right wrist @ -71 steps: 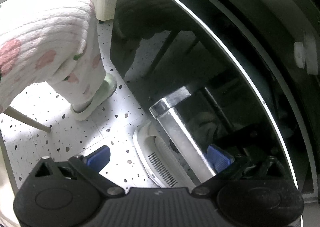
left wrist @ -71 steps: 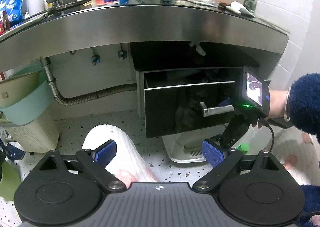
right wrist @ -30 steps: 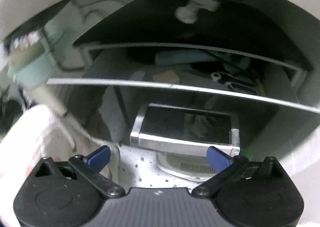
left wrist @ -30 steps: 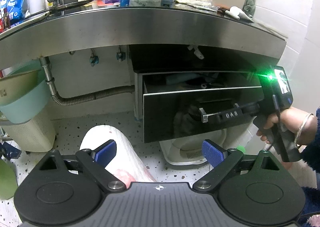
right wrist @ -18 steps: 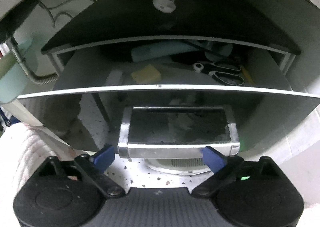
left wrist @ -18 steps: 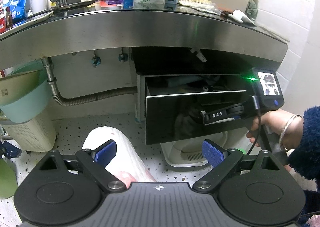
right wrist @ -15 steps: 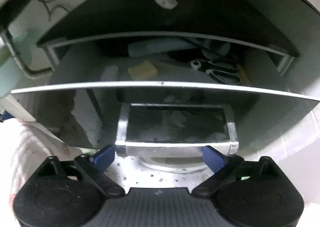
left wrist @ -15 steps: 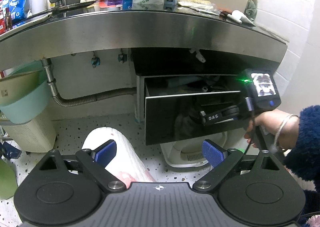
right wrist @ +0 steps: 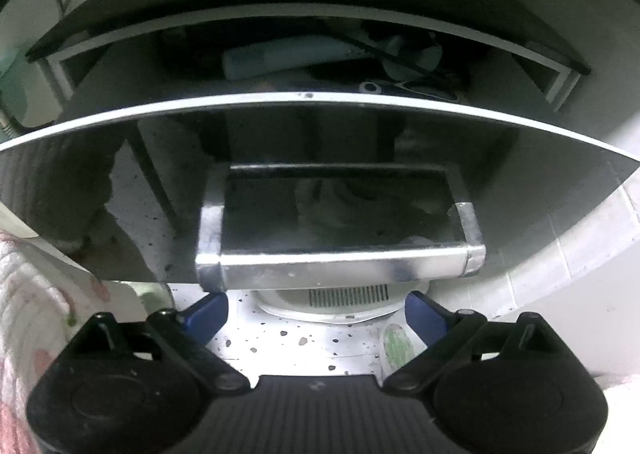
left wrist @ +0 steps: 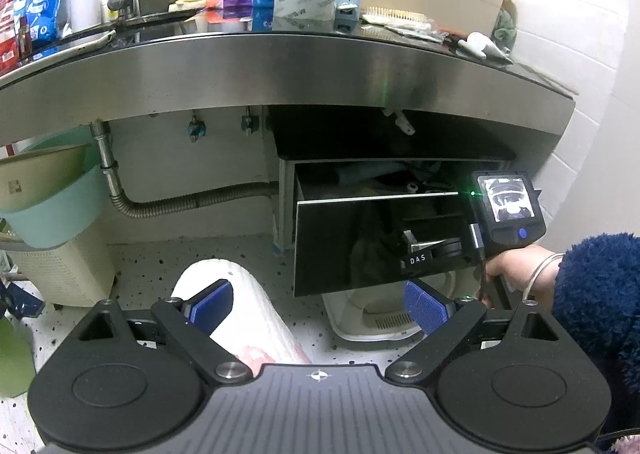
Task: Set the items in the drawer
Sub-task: 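Pull the drawer handle outward with the right gripper, then keep pulling the drawer fully open with the right gripper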
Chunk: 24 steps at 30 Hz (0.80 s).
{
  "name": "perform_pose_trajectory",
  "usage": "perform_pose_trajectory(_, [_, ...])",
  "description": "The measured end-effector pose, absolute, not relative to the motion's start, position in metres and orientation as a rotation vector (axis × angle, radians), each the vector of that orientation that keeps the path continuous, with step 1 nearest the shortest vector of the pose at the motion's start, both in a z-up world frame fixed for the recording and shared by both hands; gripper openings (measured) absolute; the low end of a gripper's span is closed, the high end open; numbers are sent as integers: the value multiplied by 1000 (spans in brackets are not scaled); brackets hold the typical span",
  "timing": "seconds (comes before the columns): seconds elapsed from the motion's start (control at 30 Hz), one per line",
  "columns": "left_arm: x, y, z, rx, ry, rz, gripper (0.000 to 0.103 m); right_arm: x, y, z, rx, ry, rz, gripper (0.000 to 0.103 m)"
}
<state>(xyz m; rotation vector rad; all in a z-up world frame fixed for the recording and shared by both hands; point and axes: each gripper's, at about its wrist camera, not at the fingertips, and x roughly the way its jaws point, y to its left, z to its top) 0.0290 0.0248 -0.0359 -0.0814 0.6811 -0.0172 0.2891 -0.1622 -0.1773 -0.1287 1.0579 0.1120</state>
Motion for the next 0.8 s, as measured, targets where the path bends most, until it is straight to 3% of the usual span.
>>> perform_pose_trajectory(0.8, [28,23,-37,-81,683,-22,93,310,-184,-135,-105,984,139,95])
